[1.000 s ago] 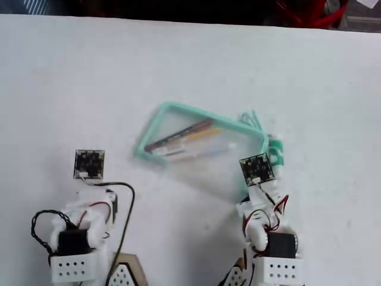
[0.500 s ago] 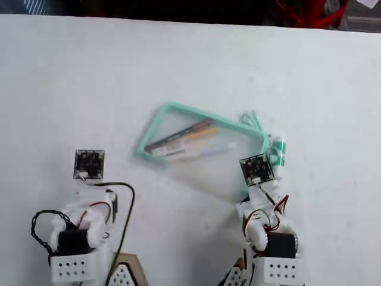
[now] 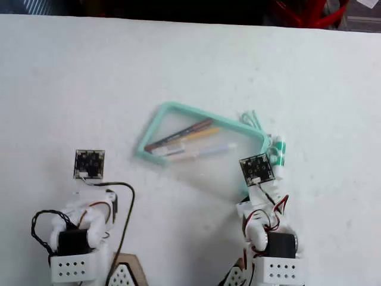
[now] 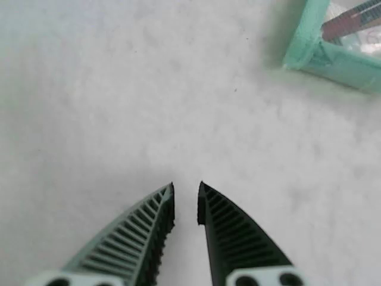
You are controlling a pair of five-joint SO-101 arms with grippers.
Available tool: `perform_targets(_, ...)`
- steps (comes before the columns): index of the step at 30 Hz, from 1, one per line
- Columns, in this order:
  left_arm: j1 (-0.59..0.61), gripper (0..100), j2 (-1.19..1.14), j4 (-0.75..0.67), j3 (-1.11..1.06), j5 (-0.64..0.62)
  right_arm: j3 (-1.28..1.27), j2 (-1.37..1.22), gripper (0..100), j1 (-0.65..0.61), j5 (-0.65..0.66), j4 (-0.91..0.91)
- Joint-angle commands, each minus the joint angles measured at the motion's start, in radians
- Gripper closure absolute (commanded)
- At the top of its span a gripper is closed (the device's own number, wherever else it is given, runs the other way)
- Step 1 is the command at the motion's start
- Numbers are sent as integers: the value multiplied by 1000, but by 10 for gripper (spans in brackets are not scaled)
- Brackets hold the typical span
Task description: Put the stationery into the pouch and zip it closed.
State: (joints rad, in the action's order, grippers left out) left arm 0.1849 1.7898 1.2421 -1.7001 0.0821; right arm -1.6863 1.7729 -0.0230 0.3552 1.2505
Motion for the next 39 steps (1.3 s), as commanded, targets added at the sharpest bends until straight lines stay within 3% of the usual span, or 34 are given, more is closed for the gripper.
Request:
perform_targets(1, -4, 916, 7, 5, 6, -8, -5, 4, 981, -1, -3, 4)
perform_targets(4, -4, 916, 7, 5, 6, -8, -5, 4, 981, -8, -5, 4)
perform_targets(12, -4, 916, 7, 6, 6, -8, -5, 4, 981, -209, -3, 4)
perform_targets(39, -47, 915, 12, -60, 15, -2, -5, 4, 981, -213, -3, 4)
